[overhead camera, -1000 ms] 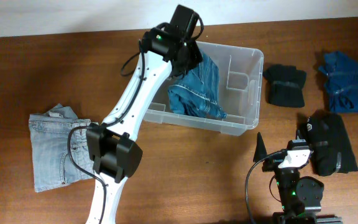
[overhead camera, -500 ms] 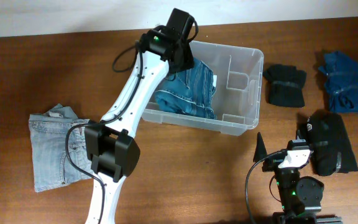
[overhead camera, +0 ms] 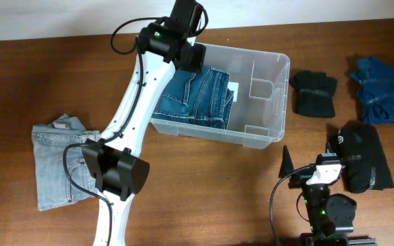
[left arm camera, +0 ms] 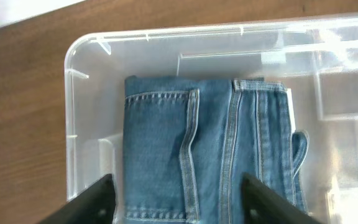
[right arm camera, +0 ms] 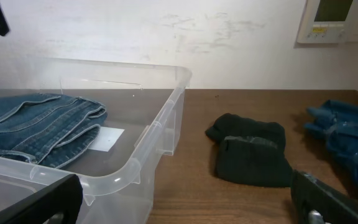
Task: Pack container
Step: 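Lower the jeans into the bin and flatten them with the left gripper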
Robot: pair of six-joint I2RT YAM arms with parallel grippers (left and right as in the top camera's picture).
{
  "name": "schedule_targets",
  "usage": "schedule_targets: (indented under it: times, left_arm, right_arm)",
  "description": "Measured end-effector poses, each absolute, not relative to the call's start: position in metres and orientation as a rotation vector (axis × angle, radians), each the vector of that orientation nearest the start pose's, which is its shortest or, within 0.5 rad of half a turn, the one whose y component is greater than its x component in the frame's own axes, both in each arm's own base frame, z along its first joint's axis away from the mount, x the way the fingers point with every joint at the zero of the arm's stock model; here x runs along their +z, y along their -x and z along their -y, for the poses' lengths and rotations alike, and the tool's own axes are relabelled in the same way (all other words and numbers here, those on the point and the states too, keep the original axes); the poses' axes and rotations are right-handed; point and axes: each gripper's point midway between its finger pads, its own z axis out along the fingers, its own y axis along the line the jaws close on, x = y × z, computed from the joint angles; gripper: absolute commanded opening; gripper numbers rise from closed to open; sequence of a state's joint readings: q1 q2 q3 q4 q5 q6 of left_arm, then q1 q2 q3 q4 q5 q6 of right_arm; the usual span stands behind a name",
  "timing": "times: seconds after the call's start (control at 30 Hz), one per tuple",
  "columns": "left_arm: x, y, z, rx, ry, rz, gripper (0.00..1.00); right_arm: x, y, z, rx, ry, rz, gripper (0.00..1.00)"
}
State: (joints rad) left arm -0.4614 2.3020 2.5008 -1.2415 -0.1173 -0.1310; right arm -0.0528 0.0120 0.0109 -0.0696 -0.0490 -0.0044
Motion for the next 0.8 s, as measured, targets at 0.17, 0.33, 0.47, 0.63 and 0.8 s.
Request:
schedule_targets:
  times: [0.17,0.33,0.47,0.63,0.8]
  left_arm:
    - [0.205,-0.497,0.224,-0.029,-0.451,-2.572,0.38]
    - [0.196,-0.487,0.219,-0.001,-0.482,-2.628,0.36]
    - [0.171,-0.479,0.215,0.031,-0.505,-2.708,0.36]
    - [0.116,-0.469,0.21,0.091,-0.544,-2.848,0.36]
    - [0.071,-0.461,0.206,0.143,-0.575,-2.955,0.37]
  right_arm:
    - [0.159,-0.246,0.005,-0.004,-0.002,-1.641,0.98]
    - [0.159,-0.246,0.005,-0.003,-0.003,-1.641,0.98]
    - [0.159,-0.246,0.005,-0.003,-0.003,-1.641,0.98]
    - [0.159,-0.246,0.005,-0.003,-0.002,-1.641,0.98]
    - [0.159,-0.246,0.005,-0.004,-0.002,-1.641,0.98]
